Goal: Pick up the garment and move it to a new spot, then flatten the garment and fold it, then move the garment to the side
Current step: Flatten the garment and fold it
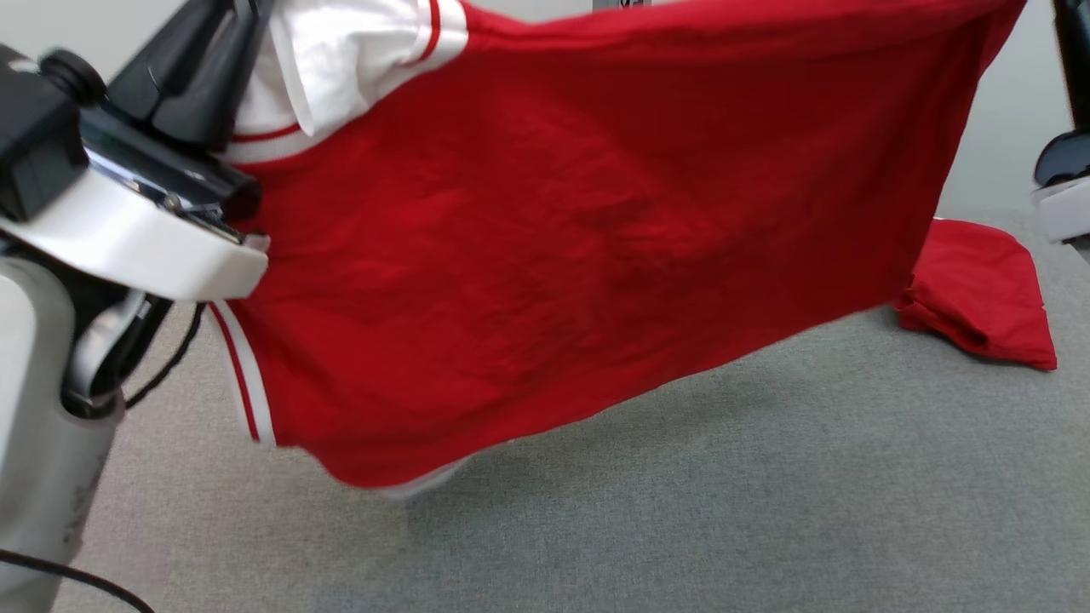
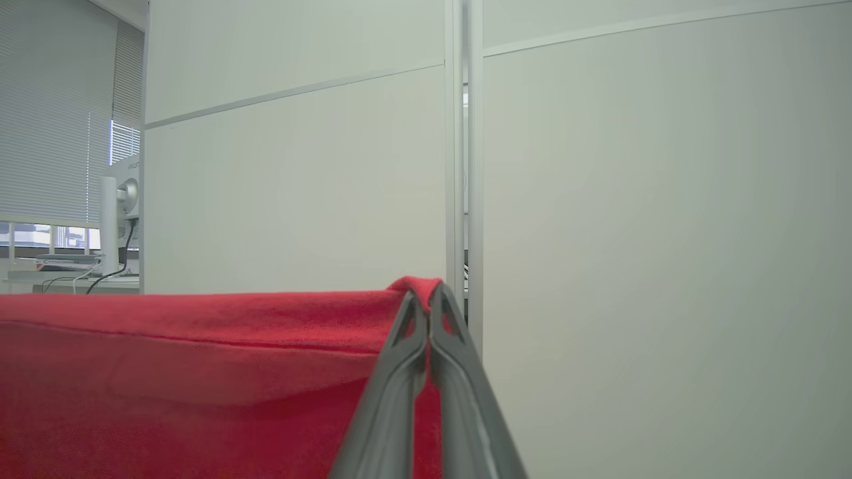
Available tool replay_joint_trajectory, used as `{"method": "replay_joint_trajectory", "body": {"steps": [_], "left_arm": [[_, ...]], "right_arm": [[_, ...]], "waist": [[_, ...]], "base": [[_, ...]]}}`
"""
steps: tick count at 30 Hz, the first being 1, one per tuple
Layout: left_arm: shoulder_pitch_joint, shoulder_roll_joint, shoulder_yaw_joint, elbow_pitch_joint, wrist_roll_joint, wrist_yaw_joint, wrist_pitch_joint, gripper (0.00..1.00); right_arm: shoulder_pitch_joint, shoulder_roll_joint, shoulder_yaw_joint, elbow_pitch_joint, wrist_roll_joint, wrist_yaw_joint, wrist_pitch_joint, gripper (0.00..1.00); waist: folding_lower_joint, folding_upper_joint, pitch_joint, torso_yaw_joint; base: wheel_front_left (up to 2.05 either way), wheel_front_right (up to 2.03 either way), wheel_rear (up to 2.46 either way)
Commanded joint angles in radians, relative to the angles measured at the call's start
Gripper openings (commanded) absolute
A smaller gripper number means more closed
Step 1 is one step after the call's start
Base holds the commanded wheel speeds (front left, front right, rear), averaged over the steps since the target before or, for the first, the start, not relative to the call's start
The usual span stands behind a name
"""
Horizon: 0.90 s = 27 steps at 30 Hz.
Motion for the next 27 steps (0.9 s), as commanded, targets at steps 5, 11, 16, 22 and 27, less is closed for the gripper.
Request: {"method": "replay_joint_trajectory", "body": {"steps": [5, 11, 16, 22, 27], "left_arm": [[-0.075, 0.045, -0.013, 0.01, -0.056, 0.0, 0.078, 0.0], [-0.139, 0.059, -0.051, 0.149, -0.085, 0.0, 0.085, 0.0], [-0.275, 0.037, -0.127, 0.375, -0.091, 0.0, 0.051, 0.0], [-0.55, -0.017, -0.203, 0.672, 0.01, 0.0, -0.065, 0.0], [-0.768, -0.061, -0.225, 0.871, 0.119, 0.053, -0.223, 0.0]], "right_arm": [[-0.033, 0.009, -0.047, -0.013, -0.05, 0.0, 0.083, 0.0], [-0.093, 0.071, -0.007, 0.086, -0.105, 0.0, 0.151, 0.0], [-0.252, 0.143, 0.083, 0.272, -0.203, 0.0, 0.154, 0.0], [-0.536, 0.224, 0.149, 0.537, -0.331, 0.0, 0.033, 0.0], [-0.755, 0.274, 0.135, 0.726, -0.45, 0.0, -0.111, 0.0]], "waist": [[0.0, 0.0, -0.007, -0.008], [0.0, 0.0, 0.023, -0.009], [0.0, 0.0, 0.116, 0.0], [0.0, 0.0, 0.28, 0.024], [0.0, 0.0, 0.408, 0.042]], "base": [[0.0, 0.0, 0.0], [0.0, 0.0, 0.0], [0.0, 0.0, 0.0], [0.0, 0.0, 0.0], [0.0, 0.0, 0.0]]}}
